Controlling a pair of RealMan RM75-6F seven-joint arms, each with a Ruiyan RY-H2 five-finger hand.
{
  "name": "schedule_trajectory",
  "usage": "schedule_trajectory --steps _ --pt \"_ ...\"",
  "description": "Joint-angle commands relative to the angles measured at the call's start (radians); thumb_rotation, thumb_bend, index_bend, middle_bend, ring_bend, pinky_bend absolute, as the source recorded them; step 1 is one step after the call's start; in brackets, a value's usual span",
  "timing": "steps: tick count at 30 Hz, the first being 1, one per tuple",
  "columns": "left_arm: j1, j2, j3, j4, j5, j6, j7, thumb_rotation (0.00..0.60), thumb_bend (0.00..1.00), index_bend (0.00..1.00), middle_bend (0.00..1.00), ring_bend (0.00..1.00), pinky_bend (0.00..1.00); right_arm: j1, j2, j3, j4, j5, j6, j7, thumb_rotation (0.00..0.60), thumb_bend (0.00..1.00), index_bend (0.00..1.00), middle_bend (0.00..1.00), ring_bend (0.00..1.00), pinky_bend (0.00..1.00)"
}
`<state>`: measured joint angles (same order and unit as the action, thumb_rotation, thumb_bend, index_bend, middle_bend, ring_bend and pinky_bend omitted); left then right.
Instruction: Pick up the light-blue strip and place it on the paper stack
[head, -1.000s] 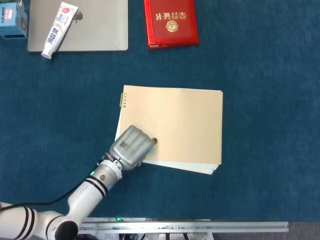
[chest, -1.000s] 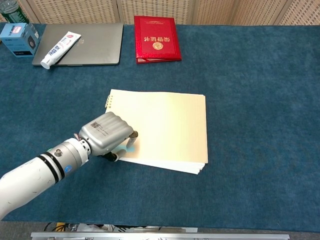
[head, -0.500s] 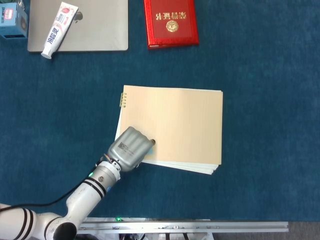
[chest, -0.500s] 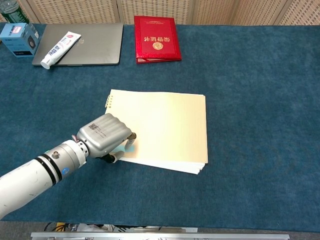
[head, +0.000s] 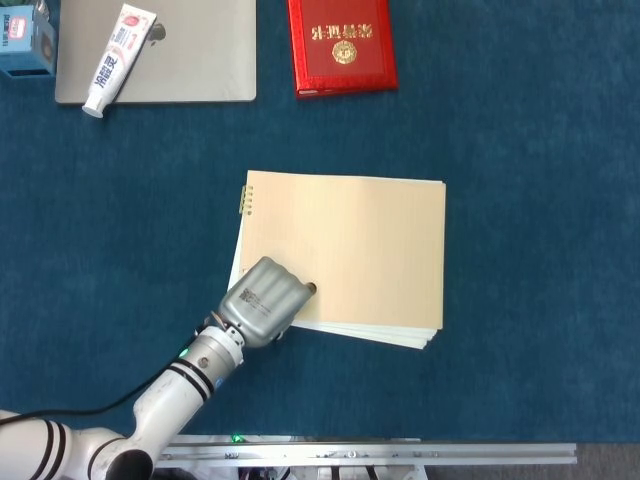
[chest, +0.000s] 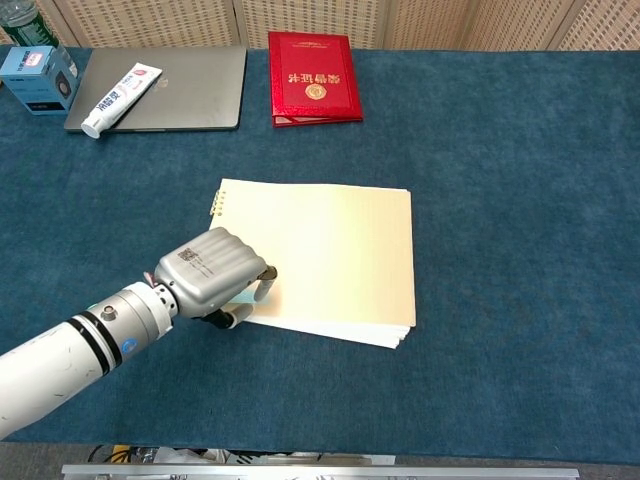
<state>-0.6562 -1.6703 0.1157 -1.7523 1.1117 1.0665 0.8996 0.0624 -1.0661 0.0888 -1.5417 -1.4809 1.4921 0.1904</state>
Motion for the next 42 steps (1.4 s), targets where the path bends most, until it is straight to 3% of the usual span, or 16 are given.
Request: schedule_trajectory --steps 1,13,25,30,36,42 --pt "-0.003 -0.011 -0.004 0.009 -0.012 -0.005 0.010 0.600 0.40 0.48 1.00 1.00 1.00 -0.001 0.001 0.000 0.000 0.002 0.001 0.001 0.600 0.26 0.34 0.38 0.42 0.33" --pt "0.003 0.010 -0.019 -0.010 -0.010 0.010 -0.011 0.600 0.40 0.48 1.00 1.00 1.00 -0.003 0.003 0.003 0.002 0.002 0.005 0.006 0.600 0.26 0.34 0.38 0.42 0.33" --pt "0.057 0.137 -0.091 -0.007 0.087 0.106 -0.246 0.600 0.40 0.45 1.00 0.99 0.99 0.009 0.005 0.008 -0.011 0.014 -0.018 -0.019 0.600 0.26 0.34 0.38 0.42 0.33" --pt "0.111 0.209 -0.135 0.038 0.131 0.176 -0.443 0.600 0.40 0.43 0.89 0.85 0.90 0.023 0.004 0.010 -0.027 0.022 -0.042 -0.047 0.600 0.26 0.34 0.38 0.42 0.33" --pt "0.186 0.261 -0.169 0.172 0.148 0.245 -0.664 0.600 0.39 0.40 0.71 0.67 0.80 0.040 -0.006 0.017 -0.033 0.030 -0.060 -0.085 0.600 0.26 0.34 0.38 0.39 0.33" --pt "0.266 0.299 -0.172 0.279 0.155 0.299 -0.815 0.600 0.39 0.38 0.57 0.52 0.67 0.058 -0.020 0.021 -0.036 0.031 -0.076 -0.125 0.600 0.26 0.34 0.38 0.38 0.33"
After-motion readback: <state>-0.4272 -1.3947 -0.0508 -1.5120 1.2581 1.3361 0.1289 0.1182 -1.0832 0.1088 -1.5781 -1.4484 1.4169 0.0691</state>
